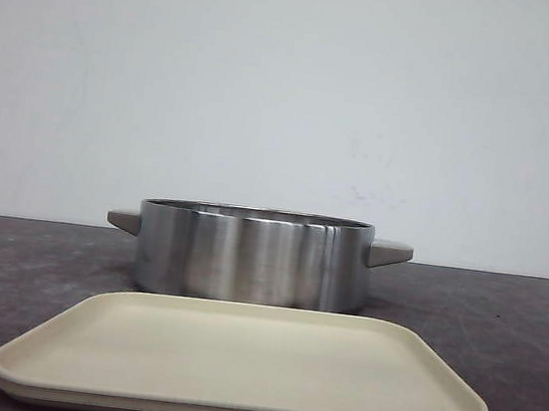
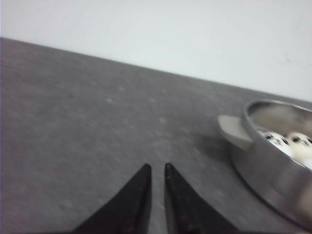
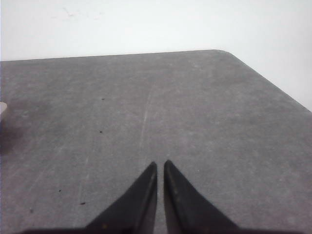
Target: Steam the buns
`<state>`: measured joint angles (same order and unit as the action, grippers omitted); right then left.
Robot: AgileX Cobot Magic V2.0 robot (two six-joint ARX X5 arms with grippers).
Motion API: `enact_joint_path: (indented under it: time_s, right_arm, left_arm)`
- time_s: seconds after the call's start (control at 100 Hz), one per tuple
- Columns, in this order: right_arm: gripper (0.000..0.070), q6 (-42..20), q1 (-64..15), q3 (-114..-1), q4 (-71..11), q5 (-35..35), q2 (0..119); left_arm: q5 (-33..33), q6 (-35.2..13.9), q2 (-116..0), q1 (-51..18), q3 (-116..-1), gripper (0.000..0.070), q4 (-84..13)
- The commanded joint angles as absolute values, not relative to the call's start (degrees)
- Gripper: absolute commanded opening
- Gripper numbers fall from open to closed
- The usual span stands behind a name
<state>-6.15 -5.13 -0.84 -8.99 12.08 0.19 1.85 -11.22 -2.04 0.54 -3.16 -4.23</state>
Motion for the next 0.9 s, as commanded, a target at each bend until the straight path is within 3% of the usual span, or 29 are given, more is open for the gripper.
enact_joint_path:
  time_s: [0.0, 0.42, 0.57, 0.89]
  right_arm:
    - [0.0015, -5.7, -5.1, -0.7, -9.1, 12.0, 0.2]
    - [0.0015, -5.7, -5.1, -0.7, -9.1, 12.0, 0.2]
    - [0.0015, -5.7, -5.1, -0.7, -9.1, 12.0, 0.2]
    - [0.0015, -5.7, -5.1, -0.7, -9.1, 12.0, 0.2]
  left_arm:
    - [1.9, -9.2, -0.8, 1.3, -2.2, 0.0, -3.4]
    - [2.8, -4.5, -0.2, 2.0, -0.8, 0.0, -10.9]
    - [2.9, -0.6, -0.2, 2.0, -0.8, 0.0, -10.9]
    - [2.9, -1.0, -0.2, 2.0, -0.8, 0.0, -10.7]
